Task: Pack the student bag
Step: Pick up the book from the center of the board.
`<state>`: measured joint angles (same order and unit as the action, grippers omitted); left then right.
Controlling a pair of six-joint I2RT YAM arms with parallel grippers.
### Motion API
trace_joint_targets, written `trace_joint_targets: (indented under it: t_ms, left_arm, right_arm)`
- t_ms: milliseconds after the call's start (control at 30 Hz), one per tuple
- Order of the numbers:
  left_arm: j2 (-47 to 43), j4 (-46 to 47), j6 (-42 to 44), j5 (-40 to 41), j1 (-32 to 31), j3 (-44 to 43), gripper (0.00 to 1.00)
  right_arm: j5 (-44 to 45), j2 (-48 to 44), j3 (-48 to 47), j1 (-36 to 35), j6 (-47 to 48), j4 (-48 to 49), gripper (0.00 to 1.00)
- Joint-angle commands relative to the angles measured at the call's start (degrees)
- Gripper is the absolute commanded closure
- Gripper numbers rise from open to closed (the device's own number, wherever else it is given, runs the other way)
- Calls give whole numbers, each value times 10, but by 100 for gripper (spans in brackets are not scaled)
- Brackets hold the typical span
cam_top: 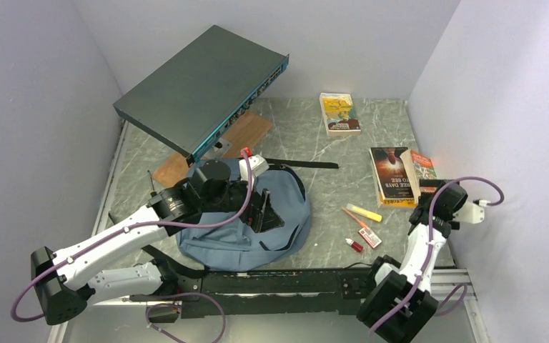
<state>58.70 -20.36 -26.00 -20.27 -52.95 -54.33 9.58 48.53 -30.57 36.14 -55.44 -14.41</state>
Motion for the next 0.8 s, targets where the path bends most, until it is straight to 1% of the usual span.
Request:
trace_joint_targets:
  t_ms: [0,167,300,333,433,533,667,767]
  left_arm:
    - [-13,38,-10,-35,1,-4,0]
    - [-26,46,-21,-29,1,8,0]
    - [-26,37,-20,-23,1,9,0]
    - [-24,35,-20,-24,0,7,0]
    - [-20,27,-17,-25,1,2,0]
    - [-20,23,-16,-23,1,-1,0]
    - [-18,27,-18,-25,0,0,0]
    - [-10,23,-19,-24,1,-5,0]
  right_arm:
    - [-59,2,40,50,-51,101,1]
    - [-54,21,69,82,-53,145,1]
    - [-81,29,127,114,-63,253,1]
    - [-87,37,133,118,-67,266,1]
    - [-105,79,146,127,-73,294,1]
    - [-129,121,168,136,-63,381,1]
    - [-175,214,174,143,-60,464,1]
    - [-184,255,181,146,-65,518,1]
